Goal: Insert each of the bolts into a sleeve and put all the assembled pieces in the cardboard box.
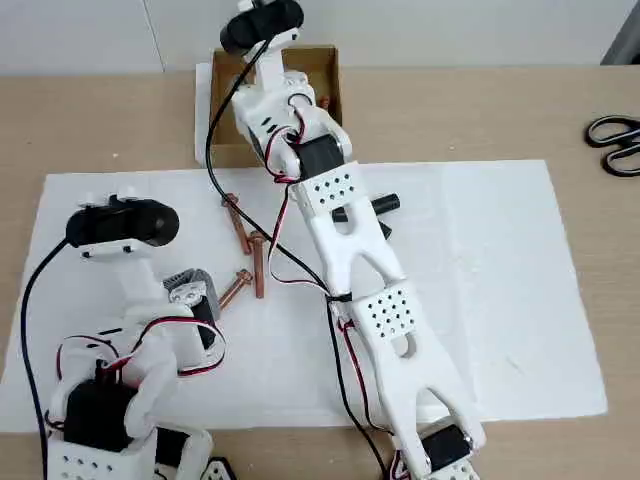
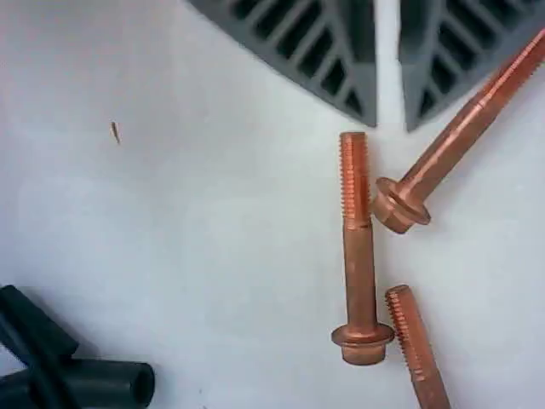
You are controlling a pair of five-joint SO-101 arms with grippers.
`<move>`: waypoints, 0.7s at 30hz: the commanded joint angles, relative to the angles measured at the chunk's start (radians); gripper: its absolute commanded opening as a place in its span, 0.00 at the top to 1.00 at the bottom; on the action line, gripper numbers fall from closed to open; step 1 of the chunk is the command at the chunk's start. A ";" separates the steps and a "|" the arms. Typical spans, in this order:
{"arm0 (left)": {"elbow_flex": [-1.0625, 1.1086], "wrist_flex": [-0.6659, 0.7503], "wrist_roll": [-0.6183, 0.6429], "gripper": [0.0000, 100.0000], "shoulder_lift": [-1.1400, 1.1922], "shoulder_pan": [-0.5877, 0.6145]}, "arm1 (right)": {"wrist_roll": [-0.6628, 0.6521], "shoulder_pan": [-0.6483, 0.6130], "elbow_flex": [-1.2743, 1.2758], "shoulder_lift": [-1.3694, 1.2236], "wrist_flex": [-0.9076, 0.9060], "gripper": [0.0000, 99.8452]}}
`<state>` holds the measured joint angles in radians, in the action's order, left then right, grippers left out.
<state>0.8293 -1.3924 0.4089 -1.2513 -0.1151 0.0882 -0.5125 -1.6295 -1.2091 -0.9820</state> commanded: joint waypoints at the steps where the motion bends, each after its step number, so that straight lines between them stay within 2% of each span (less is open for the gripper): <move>1: -0.027 0.002 0.002 0.99 -0.009 0.008 | -0.008 0.007 -0.054 0.087 -0.163 0.85; 13: -0.031 0.003 0.037 0.99 -0.011 0.008 | -0.008 0.042 -0.054 0.217 -0.562 0.85; 21: -0.033 0.003 0.100 0.99 -0.011 0.008 | -0.008 0.101 -0.052 0.285 -0.682 0.85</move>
<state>0.8293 -1.3924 0.4856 -1.2513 -0.1151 0.0882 -0.4419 -1.6341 -1.0065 -1.6479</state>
